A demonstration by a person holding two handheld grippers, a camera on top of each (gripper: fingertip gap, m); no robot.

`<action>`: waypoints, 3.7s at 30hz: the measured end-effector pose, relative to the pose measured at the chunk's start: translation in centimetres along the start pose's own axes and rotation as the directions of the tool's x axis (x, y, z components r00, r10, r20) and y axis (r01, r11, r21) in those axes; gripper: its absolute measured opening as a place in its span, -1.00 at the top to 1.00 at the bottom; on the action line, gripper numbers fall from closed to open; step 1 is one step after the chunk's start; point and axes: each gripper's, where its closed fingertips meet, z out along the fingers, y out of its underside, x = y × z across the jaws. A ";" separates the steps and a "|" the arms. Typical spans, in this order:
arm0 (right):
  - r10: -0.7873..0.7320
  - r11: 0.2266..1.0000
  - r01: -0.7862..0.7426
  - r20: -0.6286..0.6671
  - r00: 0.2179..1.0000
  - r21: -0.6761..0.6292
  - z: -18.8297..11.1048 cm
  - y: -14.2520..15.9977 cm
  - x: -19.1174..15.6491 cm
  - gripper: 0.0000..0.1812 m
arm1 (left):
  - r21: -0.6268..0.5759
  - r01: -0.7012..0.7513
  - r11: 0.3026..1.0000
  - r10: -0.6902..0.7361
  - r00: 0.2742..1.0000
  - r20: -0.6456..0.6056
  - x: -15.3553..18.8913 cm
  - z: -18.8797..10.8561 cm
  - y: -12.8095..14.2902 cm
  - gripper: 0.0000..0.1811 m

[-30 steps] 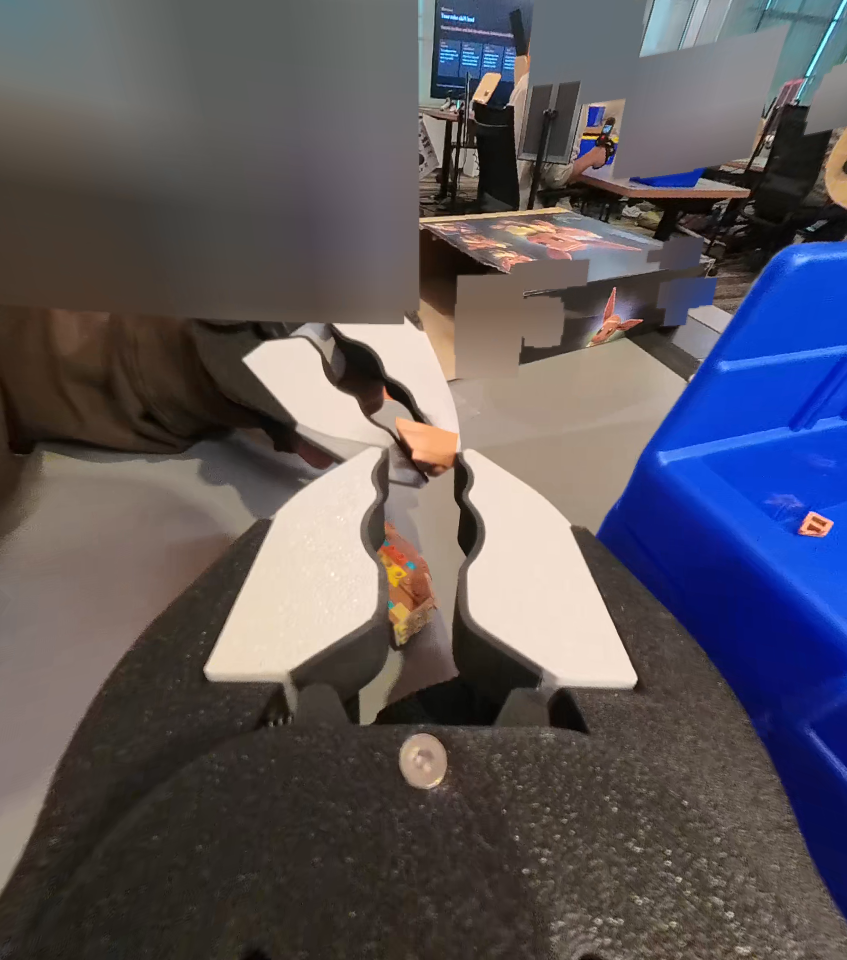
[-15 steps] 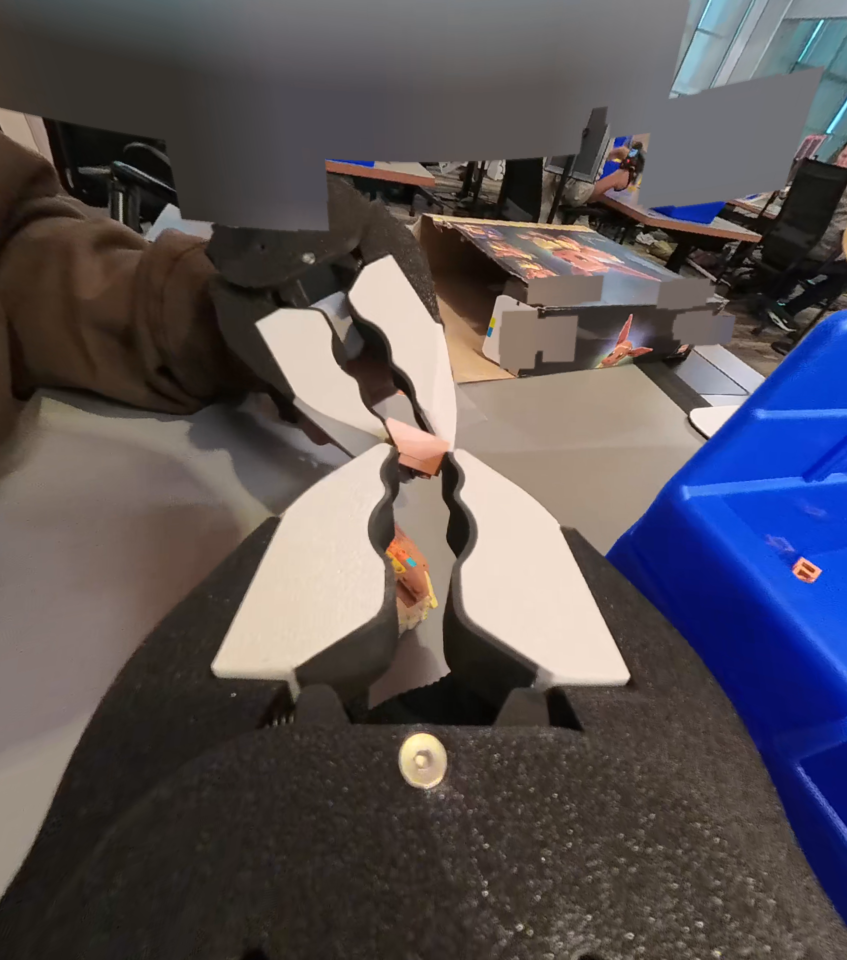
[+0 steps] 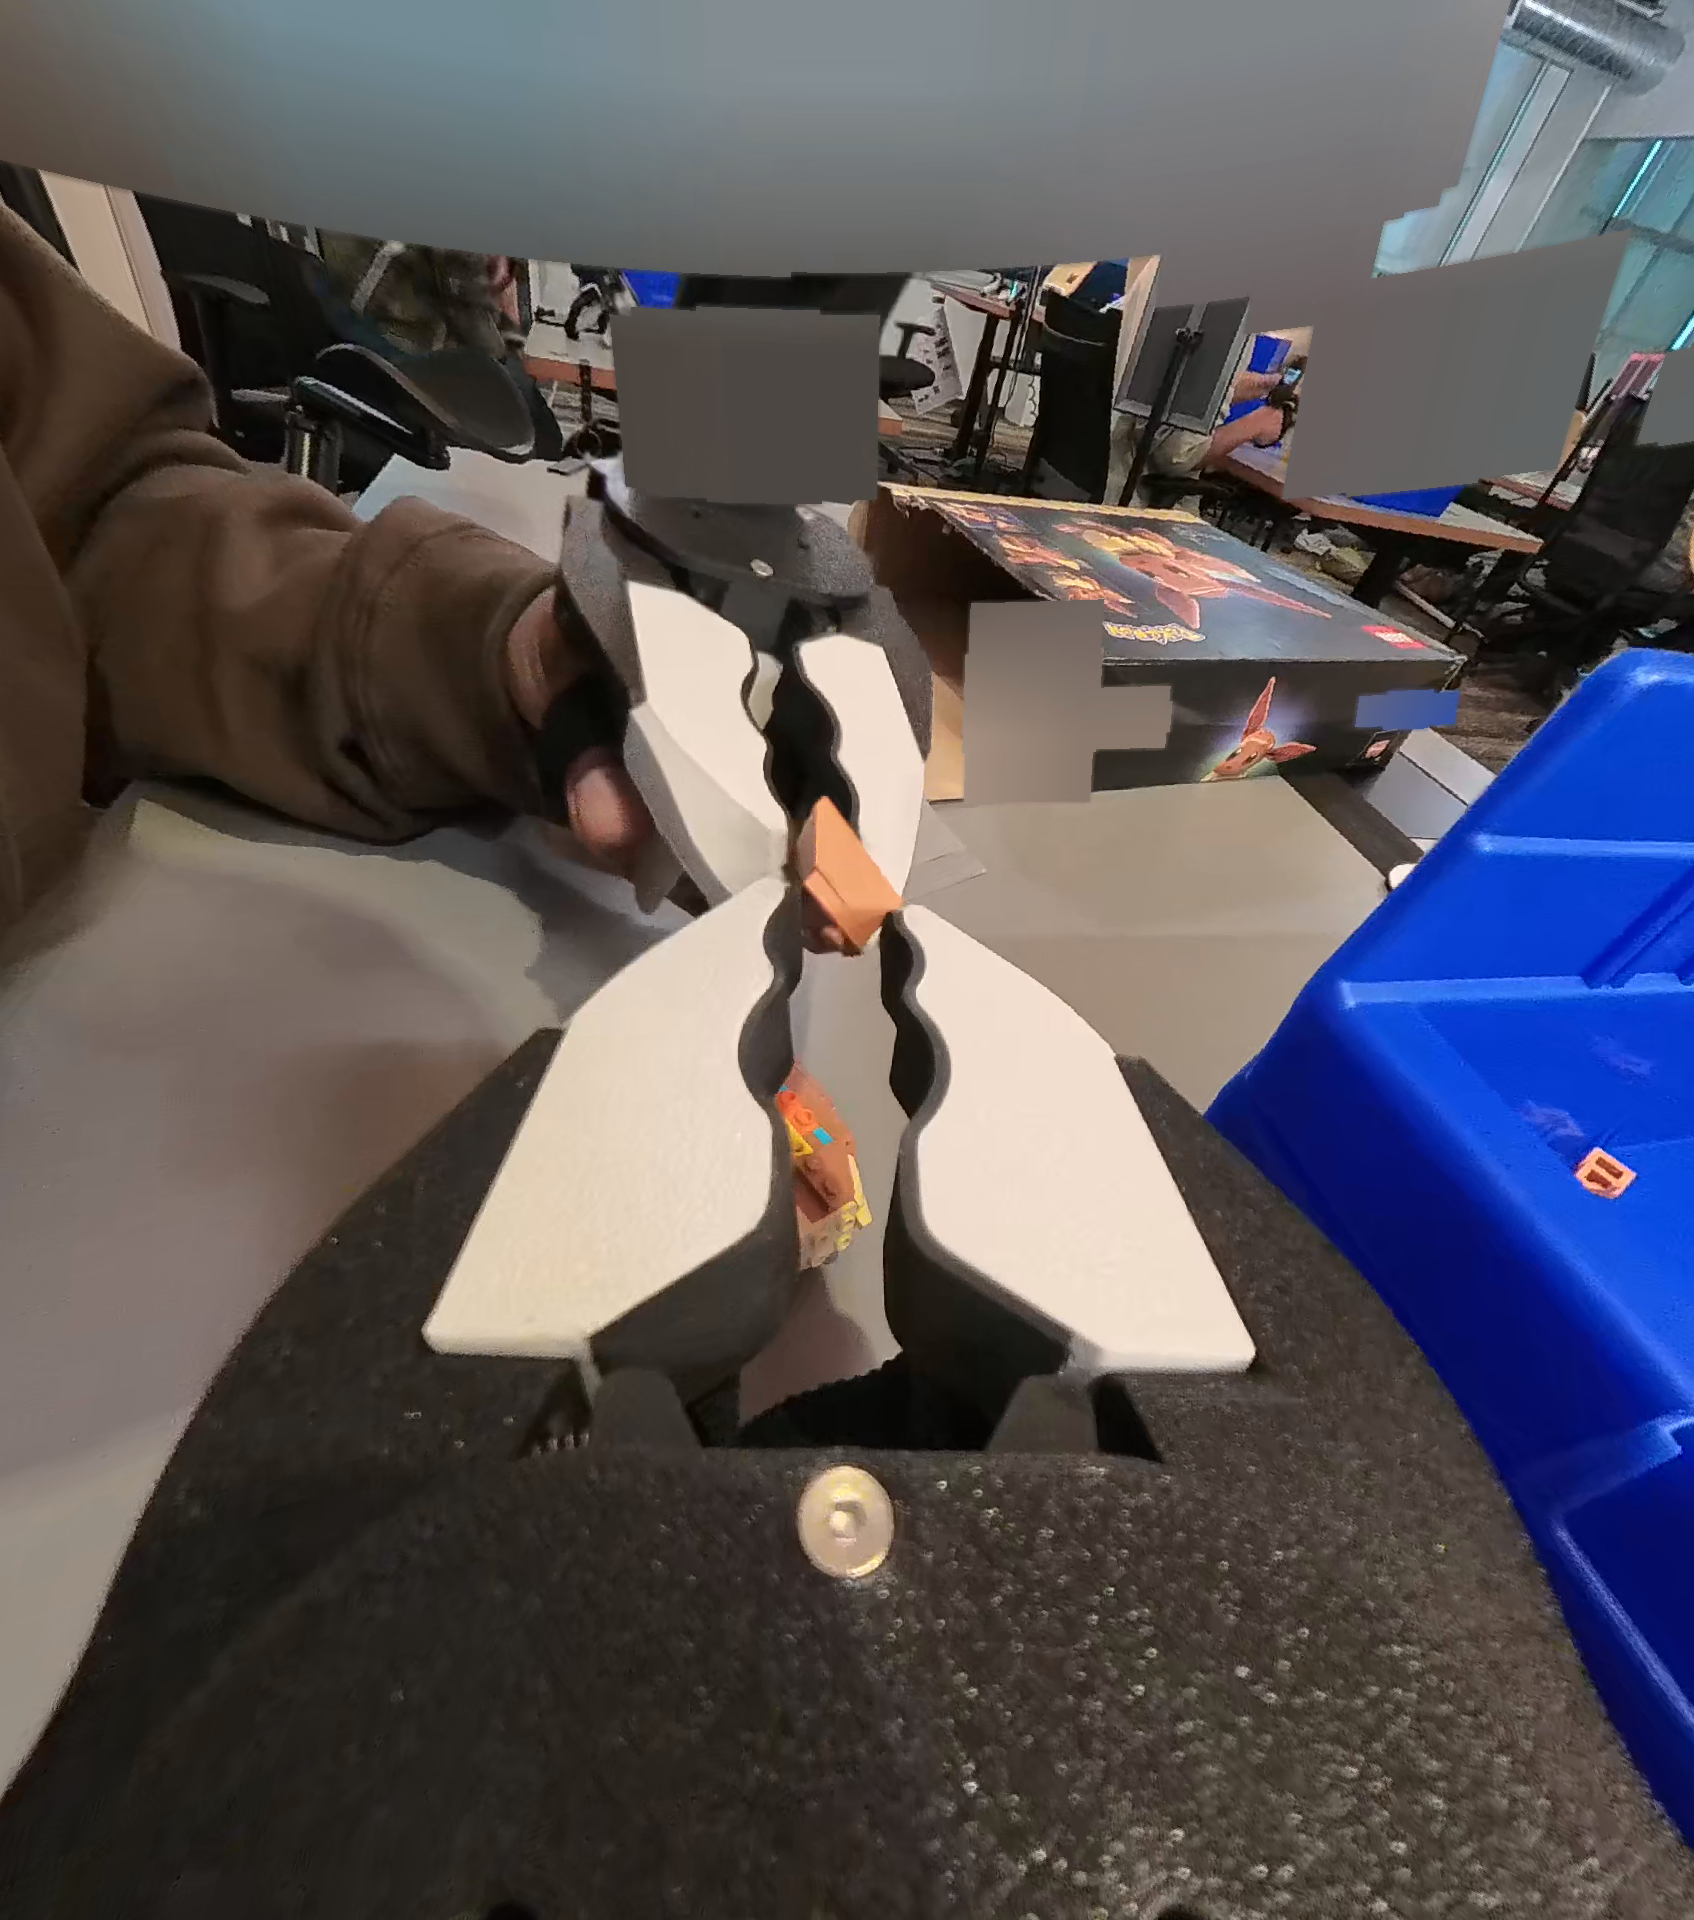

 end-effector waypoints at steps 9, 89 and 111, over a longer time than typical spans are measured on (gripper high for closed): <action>-0.110 0.994 0.111 -0.210 0.972 -0.007 -1.1 0.0 3.1 1.00 | 0.127 0.283 0.951 -0.279 0.959 -0.047 -1.9 -1.7 -1.4 0.86; -0.529 0.847 0.499 -0.375 0.761 -0.184 0.6 1.1 2.5 0.89 | 0.069 -0.148 0.987 0.090 0.843 0.531 -6.1 -2.4 -1.4 0.86; -0.601 0.795 0.582 -0.353 0.717 -0.170 0.4 0.6 1.2 0.92 | 0.058 -0.140 0.989 0.078 0.800 0.595 -7.9 -2.8 -0.6 0.86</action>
